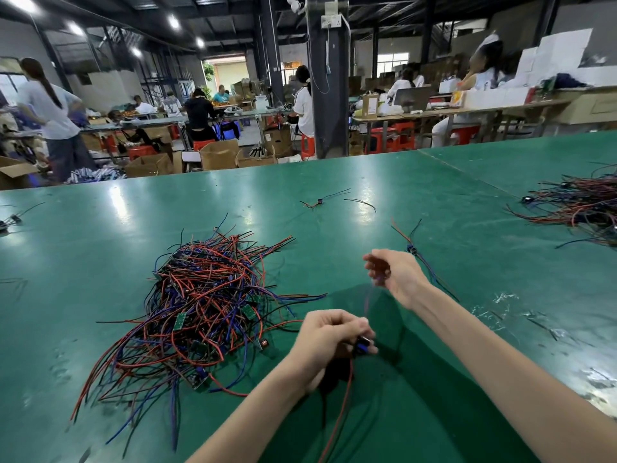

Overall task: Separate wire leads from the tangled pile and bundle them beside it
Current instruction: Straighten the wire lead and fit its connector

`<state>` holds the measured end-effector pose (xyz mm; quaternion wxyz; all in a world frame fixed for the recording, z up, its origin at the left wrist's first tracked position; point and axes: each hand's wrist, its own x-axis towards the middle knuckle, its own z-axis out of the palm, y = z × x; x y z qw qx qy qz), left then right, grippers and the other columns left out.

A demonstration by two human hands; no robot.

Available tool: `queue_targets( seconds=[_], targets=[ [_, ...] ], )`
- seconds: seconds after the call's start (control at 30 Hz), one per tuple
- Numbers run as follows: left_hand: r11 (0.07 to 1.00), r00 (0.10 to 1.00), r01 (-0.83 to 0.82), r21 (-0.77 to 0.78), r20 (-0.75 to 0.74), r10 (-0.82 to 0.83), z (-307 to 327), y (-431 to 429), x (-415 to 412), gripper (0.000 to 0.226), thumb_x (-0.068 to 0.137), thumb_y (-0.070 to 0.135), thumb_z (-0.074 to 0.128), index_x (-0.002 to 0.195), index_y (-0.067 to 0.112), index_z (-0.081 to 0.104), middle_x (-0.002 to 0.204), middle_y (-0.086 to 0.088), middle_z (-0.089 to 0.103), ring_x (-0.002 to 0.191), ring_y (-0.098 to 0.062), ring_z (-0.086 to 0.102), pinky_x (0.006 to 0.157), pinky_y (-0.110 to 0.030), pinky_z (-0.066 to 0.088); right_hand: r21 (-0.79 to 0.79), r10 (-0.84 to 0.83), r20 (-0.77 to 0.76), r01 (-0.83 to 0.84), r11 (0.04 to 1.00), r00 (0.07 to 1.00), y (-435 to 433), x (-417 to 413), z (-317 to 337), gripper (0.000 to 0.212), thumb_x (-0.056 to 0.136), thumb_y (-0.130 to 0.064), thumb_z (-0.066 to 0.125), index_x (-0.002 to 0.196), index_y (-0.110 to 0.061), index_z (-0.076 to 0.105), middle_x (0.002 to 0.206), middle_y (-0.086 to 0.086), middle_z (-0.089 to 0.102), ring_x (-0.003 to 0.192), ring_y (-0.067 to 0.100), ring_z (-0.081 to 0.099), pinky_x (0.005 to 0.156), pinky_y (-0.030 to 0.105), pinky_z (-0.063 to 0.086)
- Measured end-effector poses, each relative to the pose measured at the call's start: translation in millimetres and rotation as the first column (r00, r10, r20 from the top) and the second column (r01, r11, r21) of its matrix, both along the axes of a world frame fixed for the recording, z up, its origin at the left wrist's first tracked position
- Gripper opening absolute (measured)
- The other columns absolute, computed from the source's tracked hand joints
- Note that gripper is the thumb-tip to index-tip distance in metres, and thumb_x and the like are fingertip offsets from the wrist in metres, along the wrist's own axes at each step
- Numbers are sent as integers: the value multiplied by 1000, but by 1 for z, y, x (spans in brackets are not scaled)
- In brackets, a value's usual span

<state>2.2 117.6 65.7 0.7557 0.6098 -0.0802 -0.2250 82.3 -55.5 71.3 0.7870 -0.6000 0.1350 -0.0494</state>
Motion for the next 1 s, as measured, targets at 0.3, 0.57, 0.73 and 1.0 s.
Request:
queue_targets(
  seconds=[0.3,0.57,0.73,1.0],
  targets=[
    [945,955,-294,-146,-7,296,1,15,16,14,87,4,60,76,-3,66,70,-11,70,58,-17,67,52,-20,52,-220,464,-89,-472,854,881,35,-37,8,30,78,-38,68,76,-8,71,72,7,65,61,17,57,61,25,51],
    [961,970,-242,-137,-47,238,5,14,16,17,89,1,57,73,-2,65,66,-10,67,54,-13,63,49,-21,52,-136,493,15,-487,863,870,45,-42,11,19,71,-21,75,73,-3,71,67,8,67,59,16,61,60,24,53],
    [977,982,-188,-101,-38,185,2,13,14,19,87,1,58,69,-2,64,61,-9,65,51,-13,60,59,-30,59,-214,370,27,-356,910,929,46,-37,7,17,81,-11,71,65,-5,71,54,5,60,44,7,50,46,17,44],
    [995,996,-76,-72,-49,72,1,4,1,25,86,-1,61,61,0,62,62,-13,63,50,-22,63,63,-34,59,-380,49,108,-4,925,993,24,-20,-5,19,77,-10,76,61,-5,69,48,2,54,44,13,40,45,22,37]
  ],
)
